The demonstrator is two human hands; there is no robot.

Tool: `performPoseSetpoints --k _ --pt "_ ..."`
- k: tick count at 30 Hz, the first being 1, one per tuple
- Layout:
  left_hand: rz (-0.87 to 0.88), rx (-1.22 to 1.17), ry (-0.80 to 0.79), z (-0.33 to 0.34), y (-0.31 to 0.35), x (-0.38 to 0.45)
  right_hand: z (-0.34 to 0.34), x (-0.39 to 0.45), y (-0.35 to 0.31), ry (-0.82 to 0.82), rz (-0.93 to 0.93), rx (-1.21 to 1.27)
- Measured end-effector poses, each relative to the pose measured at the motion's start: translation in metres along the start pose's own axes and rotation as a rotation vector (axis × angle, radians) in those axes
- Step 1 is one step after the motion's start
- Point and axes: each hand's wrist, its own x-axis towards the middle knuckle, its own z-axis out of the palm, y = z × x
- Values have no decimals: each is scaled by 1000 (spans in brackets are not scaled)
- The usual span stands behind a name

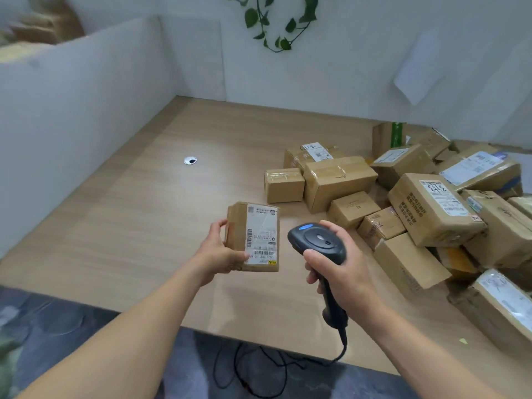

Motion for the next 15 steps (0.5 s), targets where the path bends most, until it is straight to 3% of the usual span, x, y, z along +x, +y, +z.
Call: performPoseSetpoints --k 6,11,15 --pt "55 -48 -47 -92 22 -34 59 5 -31 -187 -99 -114" --pt "26 164 -151 -168 45 -64 103 -1 -55 -353 -230 -244" --pt "6 319 -127 -207 60 -88 130 -10 -69 -457 -315 -295"
